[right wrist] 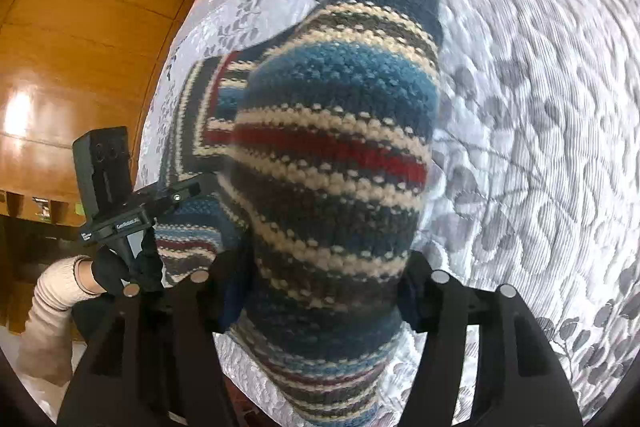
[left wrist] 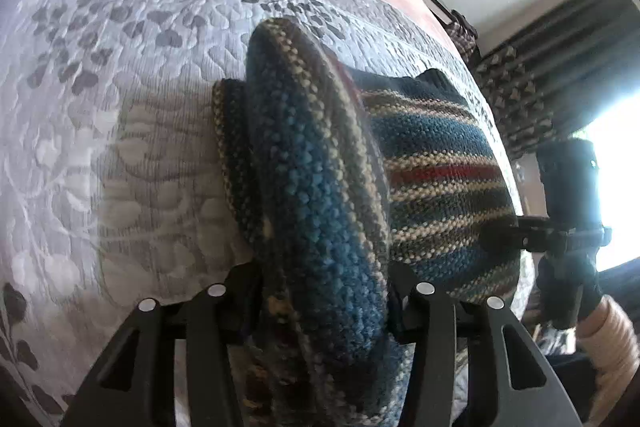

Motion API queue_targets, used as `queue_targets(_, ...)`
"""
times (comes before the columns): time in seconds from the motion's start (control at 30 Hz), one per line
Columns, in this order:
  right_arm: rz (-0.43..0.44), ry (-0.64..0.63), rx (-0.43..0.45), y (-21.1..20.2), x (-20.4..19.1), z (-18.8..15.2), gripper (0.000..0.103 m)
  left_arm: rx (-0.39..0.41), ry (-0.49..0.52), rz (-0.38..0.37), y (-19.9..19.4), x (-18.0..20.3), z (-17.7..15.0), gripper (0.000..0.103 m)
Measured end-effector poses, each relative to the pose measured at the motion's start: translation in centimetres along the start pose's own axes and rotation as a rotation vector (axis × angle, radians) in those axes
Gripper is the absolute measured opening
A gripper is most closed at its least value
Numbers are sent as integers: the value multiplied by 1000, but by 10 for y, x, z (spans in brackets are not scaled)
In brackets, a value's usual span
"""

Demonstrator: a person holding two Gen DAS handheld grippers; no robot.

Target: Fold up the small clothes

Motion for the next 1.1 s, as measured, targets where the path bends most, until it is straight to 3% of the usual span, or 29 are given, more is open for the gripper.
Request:
queue_targets(0.3,-44,17,4,-23,15,-25,74,1,9,41,-16,4,-12,57)
queue_targets(0.43,-104,18,5,-33,15,-32,75,21,14,116,-38,5,-20,58)
queue_targets(0.67,-279,-148,22,-62,-15,-79,74,56,22,241,-77,20,-33,59)
queue_targets(0.8,-249,-215,6,-65,-40,-106,70,107,92,243,-96,50,-43,59)
queue_targets(0.93,-233,-192,-28,-54,-43,-116,68,92,174,267,-90,68,-60,61)
queue_targets(1.1,-302,-174,-82,-27,-30,-121,63,15,216,390,-62,46,-78,61)
Point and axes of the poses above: each gripper's, at about its wrist camera, not at the fingertips, and y roughly the way its jaws point, x to its right, z to its top, the point moved 9 cm from there along y, roughly the way its jaws point
